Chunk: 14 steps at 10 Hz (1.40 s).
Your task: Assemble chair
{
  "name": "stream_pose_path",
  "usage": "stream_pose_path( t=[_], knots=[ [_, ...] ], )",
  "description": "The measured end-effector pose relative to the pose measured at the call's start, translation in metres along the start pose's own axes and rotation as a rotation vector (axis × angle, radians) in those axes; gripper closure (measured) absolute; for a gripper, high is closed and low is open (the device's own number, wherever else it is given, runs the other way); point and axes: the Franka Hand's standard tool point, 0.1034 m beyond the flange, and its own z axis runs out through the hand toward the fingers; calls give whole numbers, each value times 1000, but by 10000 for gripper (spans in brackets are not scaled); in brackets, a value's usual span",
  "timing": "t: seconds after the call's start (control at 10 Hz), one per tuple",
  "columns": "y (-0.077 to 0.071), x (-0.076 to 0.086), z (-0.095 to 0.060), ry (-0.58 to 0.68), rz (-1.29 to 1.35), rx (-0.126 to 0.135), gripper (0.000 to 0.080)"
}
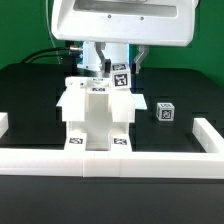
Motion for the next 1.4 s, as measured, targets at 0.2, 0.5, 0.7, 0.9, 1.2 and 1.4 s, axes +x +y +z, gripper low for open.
stream_pose_path(
  t=[0.2,0.5,0.7,0.9,1.2,1.4],
  knots=[
    [0,0,0,0,148,1,514],
    [-10,3,0,12,501,0,514],
    [-9,3,0,11,664,2,514],
    [-11,2,1,8,868,2,514],
    [-14,1,1,-1,1099,1,514],
    [-16,1,1,-6,1256,1,514]
  ],
)
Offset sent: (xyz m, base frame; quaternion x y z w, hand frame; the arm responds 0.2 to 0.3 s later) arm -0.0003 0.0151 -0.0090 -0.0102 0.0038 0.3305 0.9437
